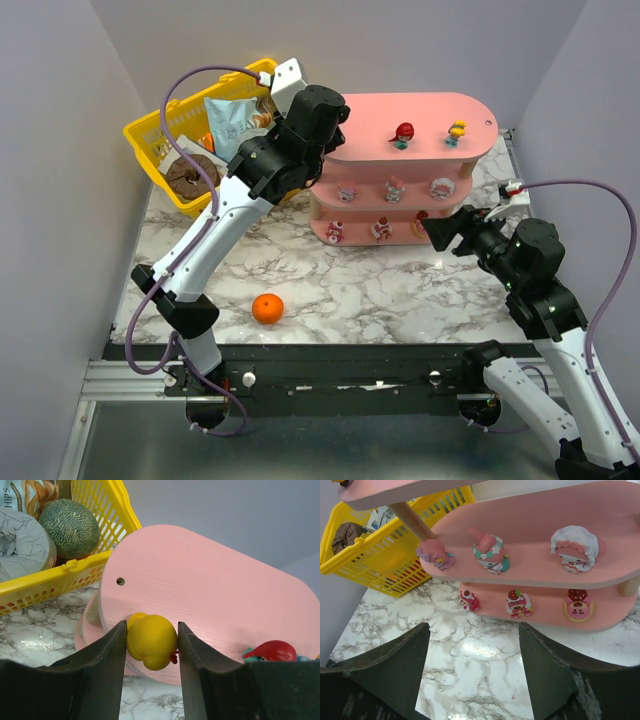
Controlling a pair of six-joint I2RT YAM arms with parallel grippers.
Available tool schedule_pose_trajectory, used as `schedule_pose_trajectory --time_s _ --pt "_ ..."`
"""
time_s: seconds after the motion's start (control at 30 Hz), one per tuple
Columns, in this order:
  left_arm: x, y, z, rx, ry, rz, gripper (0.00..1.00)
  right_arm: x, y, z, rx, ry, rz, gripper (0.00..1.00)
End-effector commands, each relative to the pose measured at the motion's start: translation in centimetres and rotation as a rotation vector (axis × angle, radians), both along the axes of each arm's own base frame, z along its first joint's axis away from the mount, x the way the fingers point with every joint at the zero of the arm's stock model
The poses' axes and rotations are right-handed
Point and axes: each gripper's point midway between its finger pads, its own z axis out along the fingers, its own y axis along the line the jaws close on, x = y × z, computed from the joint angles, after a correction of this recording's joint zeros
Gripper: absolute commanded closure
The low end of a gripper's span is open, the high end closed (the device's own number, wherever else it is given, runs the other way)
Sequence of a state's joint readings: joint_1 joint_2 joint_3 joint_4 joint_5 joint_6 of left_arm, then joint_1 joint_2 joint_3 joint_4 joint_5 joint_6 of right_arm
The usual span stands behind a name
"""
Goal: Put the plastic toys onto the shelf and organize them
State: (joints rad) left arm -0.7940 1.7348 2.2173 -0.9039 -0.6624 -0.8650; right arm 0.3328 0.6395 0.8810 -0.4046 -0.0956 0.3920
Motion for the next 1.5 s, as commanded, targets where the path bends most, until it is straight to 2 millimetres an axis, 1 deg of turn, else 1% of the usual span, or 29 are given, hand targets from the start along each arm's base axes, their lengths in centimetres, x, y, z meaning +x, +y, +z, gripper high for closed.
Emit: schedule_pose_trajectory --time_s 0.0,0.73,0.77,0.93,1.07,1.13,1.17,1.23,1.33,1.47 --pt "0.2 0.4 1.1 -0.009 -0.028 0.034 1.0 0.3 -0.2 -0.3 -0.003 -0.003 -0.017 0.2" --pt "1.3 -1.9 -0.5 0.017 -0.003 -0.021 1.0 0.4 -0.2 -0.6 -0.007 0.0 -0.018 0.2" --pt "1.4 -2.0 -0.5 0.02 -0.005 -0.026 0.98 0.4 -0.2 -0.5 -0.006 -0.003 -0.018 0.2" --pt "1.7 -2.4 -0.5 0.072 -0.024 -0.049 0.95 0.4 -0.2 -0.7 -0.008 0.0 -0.018 0.2" --pt "1.9 -2.1 -0.6 0.11 -0.018 -0.046 0.91 0.4 -0.2 -0.8 -0.01 0.0 -0.018 0.2" --pt "1.7 -2.9 -0.4 0.121 -0.019 -0.105 0.9 0.4 -0.2 -0.9 -0.012 0.001 -0.019 0.2" --pt "1.7 -3.1 -0.3 0.114 -0.021 -0.114 0.88 0.5 -0.2 -0.9 -0.012 0.0 -0.02 0.2" --pt "1.7 -3.1 -0.2 0.09 -0.015 -0.114 0.88 0.5 -0.2 -1.0 -0.014 0.002 -0.02 0.2" --pt "1.8 -2.8 -0.5 0.073 0.003 -0.113 0.88 0.4 -0.2 -0.9 -0.013 -0.001 -0.019 0.2" --pt "1.7 -3.0 -0.9 0.057 0.02 -0.129 0.88 0.5 -0.2 -0.9 -0.015 -0.007 -0.018 0.2"
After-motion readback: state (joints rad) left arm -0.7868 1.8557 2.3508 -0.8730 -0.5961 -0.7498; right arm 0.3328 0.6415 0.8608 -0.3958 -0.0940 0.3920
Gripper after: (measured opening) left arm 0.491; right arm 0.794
